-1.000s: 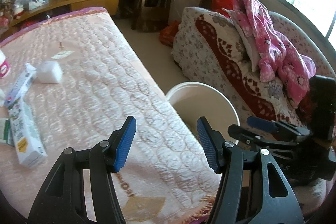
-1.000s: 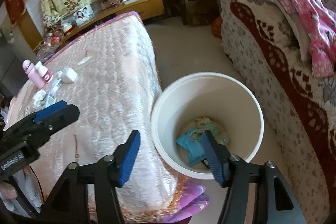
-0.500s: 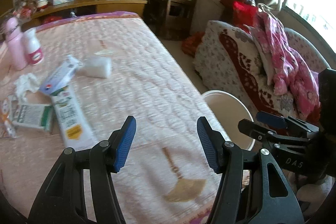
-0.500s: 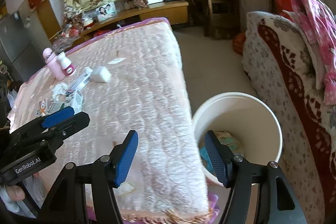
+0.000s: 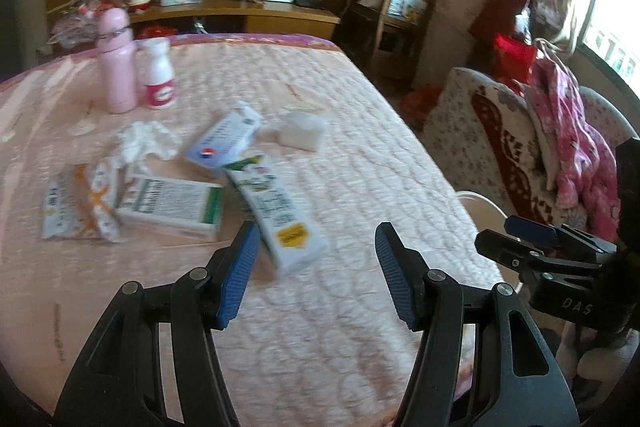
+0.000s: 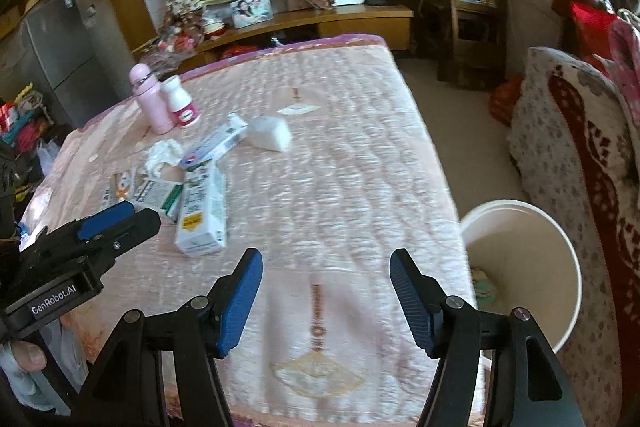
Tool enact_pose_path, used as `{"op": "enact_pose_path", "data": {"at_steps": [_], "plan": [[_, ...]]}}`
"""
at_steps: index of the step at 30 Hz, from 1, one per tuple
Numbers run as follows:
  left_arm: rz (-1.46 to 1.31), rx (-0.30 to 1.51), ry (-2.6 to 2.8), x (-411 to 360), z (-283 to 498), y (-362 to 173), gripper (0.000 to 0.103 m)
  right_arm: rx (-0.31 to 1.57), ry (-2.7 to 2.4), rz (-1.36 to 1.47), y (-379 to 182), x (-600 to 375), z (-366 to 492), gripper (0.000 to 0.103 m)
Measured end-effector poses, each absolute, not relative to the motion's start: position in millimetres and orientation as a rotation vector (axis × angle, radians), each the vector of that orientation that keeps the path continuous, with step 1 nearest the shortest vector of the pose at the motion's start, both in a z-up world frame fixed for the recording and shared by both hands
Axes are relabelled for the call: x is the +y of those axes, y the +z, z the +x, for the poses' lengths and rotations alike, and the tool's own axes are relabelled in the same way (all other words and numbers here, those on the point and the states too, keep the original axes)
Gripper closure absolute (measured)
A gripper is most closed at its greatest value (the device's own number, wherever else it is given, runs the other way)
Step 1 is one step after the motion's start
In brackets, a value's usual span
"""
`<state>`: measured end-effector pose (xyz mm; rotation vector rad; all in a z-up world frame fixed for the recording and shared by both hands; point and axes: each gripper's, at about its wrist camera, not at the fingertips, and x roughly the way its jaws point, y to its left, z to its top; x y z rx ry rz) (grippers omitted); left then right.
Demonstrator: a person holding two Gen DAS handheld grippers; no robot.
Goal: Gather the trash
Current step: 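Move both tools back over the remaining trash on the bed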
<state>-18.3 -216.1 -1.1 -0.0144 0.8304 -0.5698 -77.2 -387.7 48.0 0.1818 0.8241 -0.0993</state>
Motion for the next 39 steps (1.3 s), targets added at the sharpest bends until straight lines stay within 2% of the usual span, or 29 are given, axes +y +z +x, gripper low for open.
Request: {"op": "enact_pose_path", "data": {"at_steps": [16,39], "plan": [[-0.048,0.83,-0.422,-127,-5,-12,0.044,0.829,-0.017,0.152,43,-336,-52,0.036],[-0.084,0.913,-0.334,-57,35,-42,0.044,0.911,0.036,0.125,16,-309,-14,0.034]]}}
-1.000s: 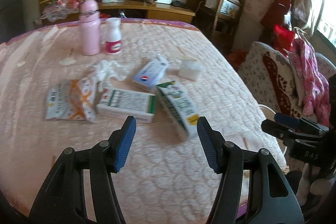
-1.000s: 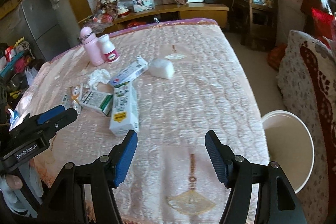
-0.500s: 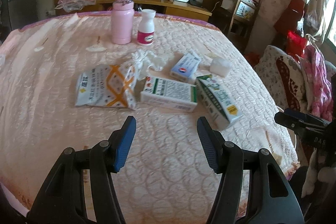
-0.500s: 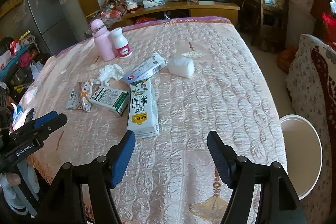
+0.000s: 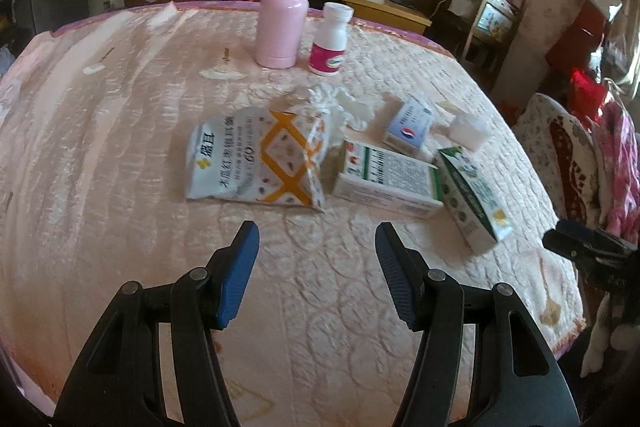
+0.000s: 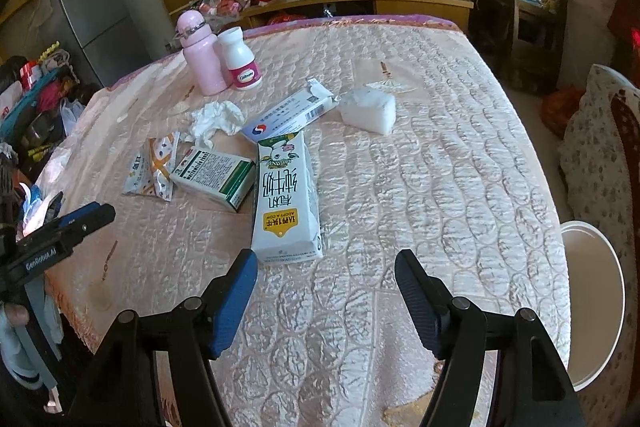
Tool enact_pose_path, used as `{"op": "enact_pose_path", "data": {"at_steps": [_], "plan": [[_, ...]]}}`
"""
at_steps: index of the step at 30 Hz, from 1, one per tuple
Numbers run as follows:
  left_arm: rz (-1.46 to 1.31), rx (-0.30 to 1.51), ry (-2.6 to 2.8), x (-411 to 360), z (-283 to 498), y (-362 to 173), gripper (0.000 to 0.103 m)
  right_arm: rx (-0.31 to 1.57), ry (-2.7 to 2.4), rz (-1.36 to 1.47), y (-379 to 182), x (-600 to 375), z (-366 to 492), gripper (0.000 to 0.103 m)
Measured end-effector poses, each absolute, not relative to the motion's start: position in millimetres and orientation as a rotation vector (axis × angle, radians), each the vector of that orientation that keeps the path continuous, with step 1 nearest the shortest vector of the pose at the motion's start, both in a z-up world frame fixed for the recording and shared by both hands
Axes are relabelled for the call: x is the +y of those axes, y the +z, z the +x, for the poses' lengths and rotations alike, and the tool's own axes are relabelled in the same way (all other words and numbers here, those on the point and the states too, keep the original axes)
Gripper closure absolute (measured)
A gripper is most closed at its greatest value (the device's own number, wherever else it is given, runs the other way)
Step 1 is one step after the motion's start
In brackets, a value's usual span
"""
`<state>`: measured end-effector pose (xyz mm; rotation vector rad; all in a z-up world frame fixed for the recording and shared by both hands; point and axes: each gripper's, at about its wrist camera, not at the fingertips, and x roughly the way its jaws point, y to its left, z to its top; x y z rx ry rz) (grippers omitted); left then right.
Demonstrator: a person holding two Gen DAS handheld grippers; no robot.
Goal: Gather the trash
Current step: 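Move both tools back over the remaining trash on the bed, then grasp crumpled white tissue with left tool while right tool grasps white sponge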
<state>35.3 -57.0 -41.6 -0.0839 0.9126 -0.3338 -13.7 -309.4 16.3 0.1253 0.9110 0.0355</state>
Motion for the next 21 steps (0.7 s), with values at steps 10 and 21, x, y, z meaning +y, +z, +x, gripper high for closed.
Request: {"op": "enact_pose_path", "data": {"at_steps": [10,21], "plan": [[-0.1,0.937,-0.302,-53,77,-50,0.044,0.936,0.038,0.124,8,-320,16,0.034],[-0.098,0.936,-0.284,-46,112,-43,0.044,0.964,0.029,0.132,-1,-331,43,0.034]]}}
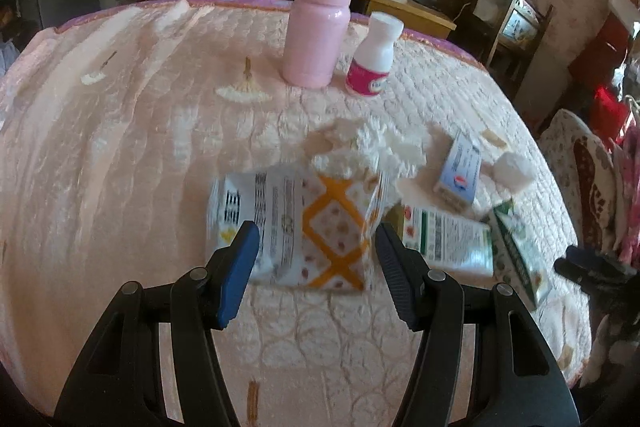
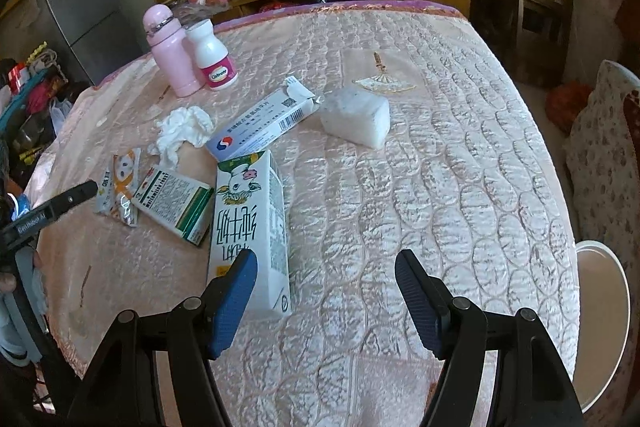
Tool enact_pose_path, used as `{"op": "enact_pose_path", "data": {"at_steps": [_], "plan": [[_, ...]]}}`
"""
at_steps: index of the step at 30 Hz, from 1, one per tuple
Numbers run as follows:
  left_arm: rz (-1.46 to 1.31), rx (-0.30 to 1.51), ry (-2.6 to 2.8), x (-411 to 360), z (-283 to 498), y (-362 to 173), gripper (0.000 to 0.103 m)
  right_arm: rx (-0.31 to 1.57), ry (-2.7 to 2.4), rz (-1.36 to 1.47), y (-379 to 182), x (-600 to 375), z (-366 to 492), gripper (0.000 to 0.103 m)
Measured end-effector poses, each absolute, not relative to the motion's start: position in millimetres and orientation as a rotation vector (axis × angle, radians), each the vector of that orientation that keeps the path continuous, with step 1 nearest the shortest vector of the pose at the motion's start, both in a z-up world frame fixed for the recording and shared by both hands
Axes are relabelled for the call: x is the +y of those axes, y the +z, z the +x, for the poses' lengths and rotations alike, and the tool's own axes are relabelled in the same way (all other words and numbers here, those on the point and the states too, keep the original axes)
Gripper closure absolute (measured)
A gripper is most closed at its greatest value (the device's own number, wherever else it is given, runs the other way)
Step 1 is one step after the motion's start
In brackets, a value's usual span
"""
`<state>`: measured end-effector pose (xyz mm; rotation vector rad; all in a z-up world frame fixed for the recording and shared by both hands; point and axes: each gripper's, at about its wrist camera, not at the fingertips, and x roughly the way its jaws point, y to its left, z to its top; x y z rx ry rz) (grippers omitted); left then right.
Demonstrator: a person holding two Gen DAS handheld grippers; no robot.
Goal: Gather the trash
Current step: 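Grasp crumpled white tissue with left tool while right tool grasps white sponge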
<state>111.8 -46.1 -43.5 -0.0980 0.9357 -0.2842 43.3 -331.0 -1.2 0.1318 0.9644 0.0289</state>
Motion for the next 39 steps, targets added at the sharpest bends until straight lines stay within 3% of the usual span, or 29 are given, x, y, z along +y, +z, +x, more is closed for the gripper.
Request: {"op": "enact_pose_path", "data": {"at_steps": [8,14,28,29,30,31,33,39], "plan": [[-0.068,0.957,-0.346,-78,154,-37,0.044,0.942,0.006,0.112,7,-342,69,0.034],[0.006,1.002,-0.376,-112,179,-48,0.044,0.931,0.0,0.071,10,-351,108,0.028],[0.138,1.1,-0.383,-140,223,-85,0.045,0.951,0.042,0.023,-16,-360,176,0.028],[0.137,1.099,-0.387,-141,223,-86,0.054,0.952,0.045,0.032,-18,-361,177,0.03],[0.136,1.101,-0.39,-141,224,-88,0.07,0.956,0.055,0.048,-20,-362,178,0.043],[0.137,1.1,-0.388,-141,224,-88,0.076,0.958,0.068,0.067,-22,-362,178,0.056],[0.123,1.084,-0.397,-140,222,-85,0.086,0.946,0.067,0.077,-20,-360,174,0.06],[0.077,1.003,-0.416,-130,207,-53,0.088,0.898,0.096,0.076,0,-353,149,0.063]]}}
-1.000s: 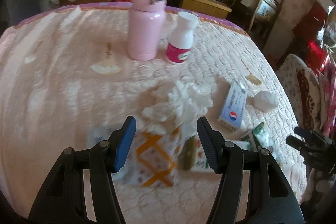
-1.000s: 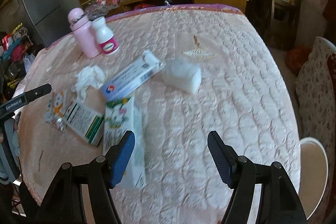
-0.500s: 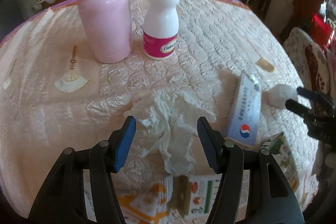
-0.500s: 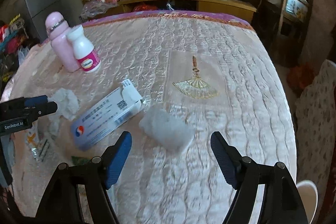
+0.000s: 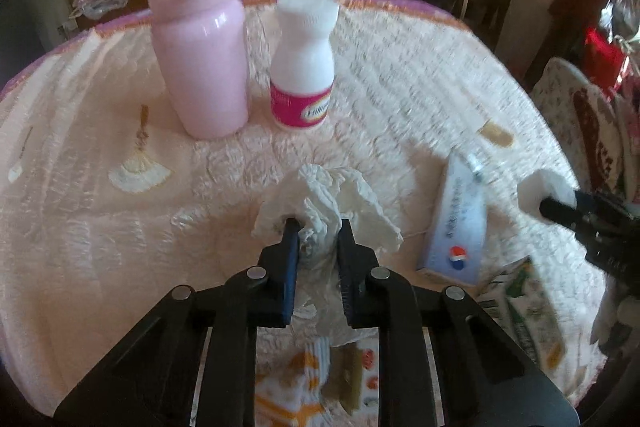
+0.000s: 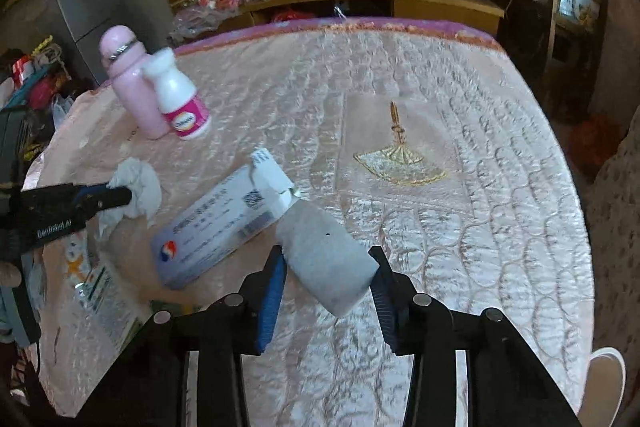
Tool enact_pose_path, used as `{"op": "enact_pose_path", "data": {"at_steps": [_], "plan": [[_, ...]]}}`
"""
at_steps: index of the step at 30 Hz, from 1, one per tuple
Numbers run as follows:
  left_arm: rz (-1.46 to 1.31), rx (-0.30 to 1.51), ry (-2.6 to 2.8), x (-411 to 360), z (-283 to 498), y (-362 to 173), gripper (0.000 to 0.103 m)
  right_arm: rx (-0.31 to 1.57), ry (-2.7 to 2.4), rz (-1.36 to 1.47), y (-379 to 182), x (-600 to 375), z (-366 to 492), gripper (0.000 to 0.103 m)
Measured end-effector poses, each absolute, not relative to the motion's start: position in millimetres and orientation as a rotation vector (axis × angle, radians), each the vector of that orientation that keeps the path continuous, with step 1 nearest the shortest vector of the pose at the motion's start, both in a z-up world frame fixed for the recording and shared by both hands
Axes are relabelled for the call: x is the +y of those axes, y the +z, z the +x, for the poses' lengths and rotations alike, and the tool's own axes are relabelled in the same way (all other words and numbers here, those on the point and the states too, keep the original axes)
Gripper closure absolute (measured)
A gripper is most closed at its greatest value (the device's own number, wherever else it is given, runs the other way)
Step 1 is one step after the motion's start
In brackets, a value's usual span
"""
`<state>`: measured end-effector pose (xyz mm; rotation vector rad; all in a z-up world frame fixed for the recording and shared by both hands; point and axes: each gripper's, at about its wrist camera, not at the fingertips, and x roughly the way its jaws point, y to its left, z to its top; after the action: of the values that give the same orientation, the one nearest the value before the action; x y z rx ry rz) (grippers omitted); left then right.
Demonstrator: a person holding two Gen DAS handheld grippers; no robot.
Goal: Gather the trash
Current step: 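Grasp crumpled white tissue with left tool while right tool grasps white sponge, then carry tissue and sponge over the white bucket and open both tools to drop them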
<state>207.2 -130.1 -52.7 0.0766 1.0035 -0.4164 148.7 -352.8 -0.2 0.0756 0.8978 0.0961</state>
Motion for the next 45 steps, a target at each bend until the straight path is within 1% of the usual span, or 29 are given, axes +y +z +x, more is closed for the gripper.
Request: {"op": "enact_pose_path", "data": {"at_steps": [5,11,19,31,45], "plan": [[0.048,0.947,-0.447,-128,182,-24,0.088,0.863,0.104,0.098,21,-352,118,0.063],[0.047,0.906,-0.504,-140,141,-4,0.088,0.837,0.102,0.086,37,-347,82,0.063],[0.068,0.862,-0.61,-176,82,21,0.088,0.804,0.08,0.104,53,-358,22,0.063],[0.158,0.824,-0.73,-261,9,26,0.088,0.807,-0.03,0.136,57,-405,-47,0.062],[0.229,0.826,-0.857,-354,-37,17,0.088,0.814,-0.175,0.194,53,-479,-111,0.061]]}}
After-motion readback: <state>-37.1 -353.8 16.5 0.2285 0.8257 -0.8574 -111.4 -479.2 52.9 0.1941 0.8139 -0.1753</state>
